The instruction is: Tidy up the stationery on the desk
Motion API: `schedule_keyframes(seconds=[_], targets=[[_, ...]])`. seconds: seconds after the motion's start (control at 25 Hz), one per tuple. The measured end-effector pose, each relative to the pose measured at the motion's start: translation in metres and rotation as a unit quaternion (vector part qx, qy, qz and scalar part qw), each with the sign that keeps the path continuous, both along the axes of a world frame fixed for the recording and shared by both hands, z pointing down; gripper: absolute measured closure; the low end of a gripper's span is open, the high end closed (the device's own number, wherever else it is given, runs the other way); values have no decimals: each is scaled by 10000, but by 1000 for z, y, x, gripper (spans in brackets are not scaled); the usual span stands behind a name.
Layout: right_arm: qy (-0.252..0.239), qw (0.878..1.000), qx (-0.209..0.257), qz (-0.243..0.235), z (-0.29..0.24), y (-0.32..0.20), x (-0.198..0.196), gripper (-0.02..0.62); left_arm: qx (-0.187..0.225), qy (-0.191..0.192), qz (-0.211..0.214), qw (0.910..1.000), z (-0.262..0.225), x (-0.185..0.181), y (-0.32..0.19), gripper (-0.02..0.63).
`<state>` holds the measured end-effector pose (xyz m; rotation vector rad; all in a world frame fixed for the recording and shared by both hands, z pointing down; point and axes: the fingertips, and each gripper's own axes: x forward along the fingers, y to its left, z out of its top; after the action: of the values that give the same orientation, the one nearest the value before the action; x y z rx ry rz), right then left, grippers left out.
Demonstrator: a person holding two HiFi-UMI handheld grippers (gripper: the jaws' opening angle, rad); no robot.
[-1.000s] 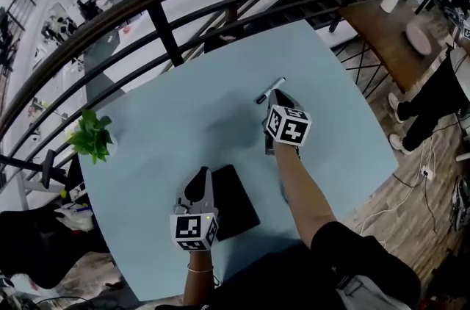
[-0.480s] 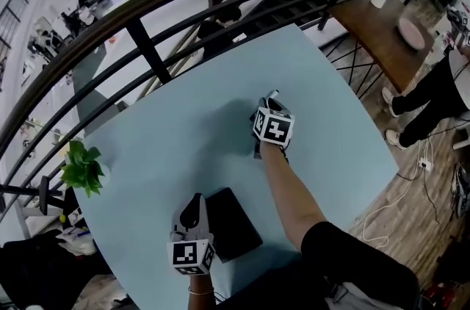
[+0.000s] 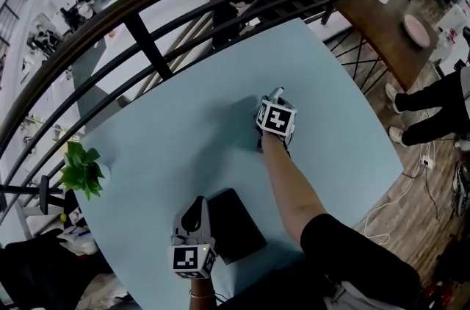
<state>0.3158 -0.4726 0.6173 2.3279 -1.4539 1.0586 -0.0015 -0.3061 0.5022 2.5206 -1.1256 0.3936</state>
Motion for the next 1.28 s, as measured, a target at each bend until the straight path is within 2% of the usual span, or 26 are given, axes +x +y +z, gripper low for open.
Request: schedule_keyframes(seconds=[0.12,0.28,0.32,0.4,0.56,0.68,0.96,1.28], targets=[[23,9998,-203,37,9,0,1,378,-11,41,-5,10000,0,0,0,601],[160,9988,-461,-39,15,0,0,377,-24,16,16,10000,3,0,0,601],[238,9983,-529,-70,16,0,0,390,-22,10,13,10000,4,0,0,601],[394,9971,-636,-109,16,3,1,464,-10,13,2,10000,3,-2,0,601],[456,9969,-625,-172,14,3,2,507,40,2,-37,10000,0,-5,-1,601],[479,9963,-672,-242,15,7,1,514,47,-22,-79,10000,-1,-8,0,601],[597,9959,-560,-384,8,19,-5,515,121,-28,-122,9998,-6,-9,1,601],[666,9961,-107,-571,-22,44,-10,515,293,-90,-138,9994,-20,-6,12,601]])
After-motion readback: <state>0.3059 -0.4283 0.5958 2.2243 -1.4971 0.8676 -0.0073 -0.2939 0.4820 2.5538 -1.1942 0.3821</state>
